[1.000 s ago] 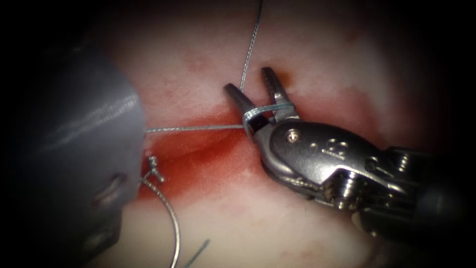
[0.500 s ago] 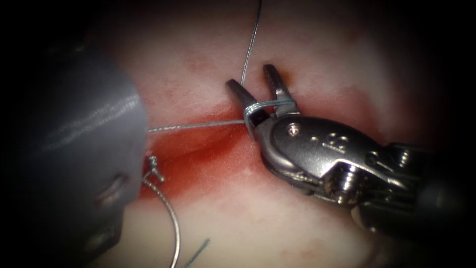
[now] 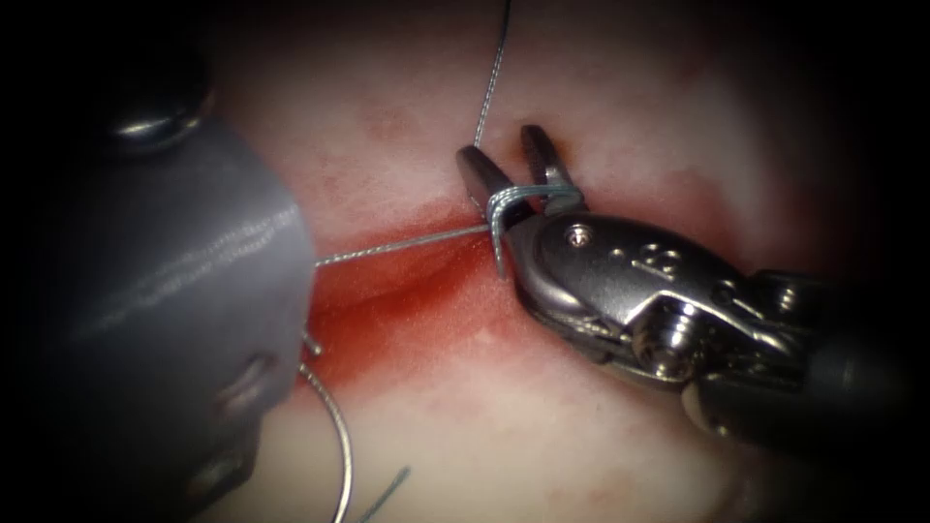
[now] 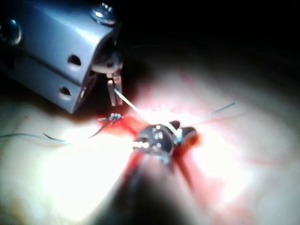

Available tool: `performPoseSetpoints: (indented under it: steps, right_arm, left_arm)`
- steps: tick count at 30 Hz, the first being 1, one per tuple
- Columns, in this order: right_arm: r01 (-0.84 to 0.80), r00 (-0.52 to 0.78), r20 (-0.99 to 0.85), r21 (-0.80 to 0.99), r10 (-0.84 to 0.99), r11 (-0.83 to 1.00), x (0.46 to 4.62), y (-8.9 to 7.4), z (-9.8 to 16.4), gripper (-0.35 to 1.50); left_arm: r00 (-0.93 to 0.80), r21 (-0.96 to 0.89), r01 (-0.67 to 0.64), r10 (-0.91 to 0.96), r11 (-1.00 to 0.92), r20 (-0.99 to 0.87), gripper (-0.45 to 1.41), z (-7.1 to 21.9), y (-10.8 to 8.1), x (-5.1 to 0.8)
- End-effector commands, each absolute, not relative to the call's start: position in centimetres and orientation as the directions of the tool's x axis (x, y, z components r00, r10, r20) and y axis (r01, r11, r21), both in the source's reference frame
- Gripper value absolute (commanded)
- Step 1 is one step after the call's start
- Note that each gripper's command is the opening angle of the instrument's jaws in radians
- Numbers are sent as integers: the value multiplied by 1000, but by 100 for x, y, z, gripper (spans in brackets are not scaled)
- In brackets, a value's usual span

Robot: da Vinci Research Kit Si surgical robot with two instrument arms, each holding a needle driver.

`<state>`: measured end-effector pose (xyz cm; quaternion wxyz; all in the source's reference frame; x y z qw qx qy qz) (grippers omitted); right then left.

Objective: Wound Closure
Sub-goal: Grab the short tail with the right gripper.

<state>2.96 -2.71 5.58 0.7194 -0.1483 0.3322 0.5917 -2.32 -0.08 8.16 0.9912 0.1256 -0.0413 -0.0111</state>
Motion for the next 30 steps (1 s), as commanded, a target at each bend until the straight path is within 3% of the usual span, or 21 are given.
performPoseSetpoints:
  steps: [1,21,24,25,27,30]
  right_arm:
    - [-947,66,-655,196,752,254,313,-263,554,26]
    - [-937,36,-642,244,766,249,324,-263,554,29]
    - [-938,25,-640,251,768,239,325,-262,555,21]
    - [-938,19,-638,254,769,234,325,-261,556,9]
    - [-937,20,-638,257,769,237,324,-261,556,-31]
    - [-927,23,-634,275,773,254,321,-262,555,-35]
  left_arm:
    - [996,246,14,-34,969,79,-45,814,3,-236]
    - [997,253,21,-40,967,69,-45,814,-2,-239]
    - [997,253,23,-41,967,68,-45,814,-2,-240]
    - [997,253,23,-42,967,68,-45,814,-3,-240]
    - [997,253,24,-42,967,68,-45,814,-3,-240]
    - [997,255,25,-43,967,66,-45,813,-3,-241]
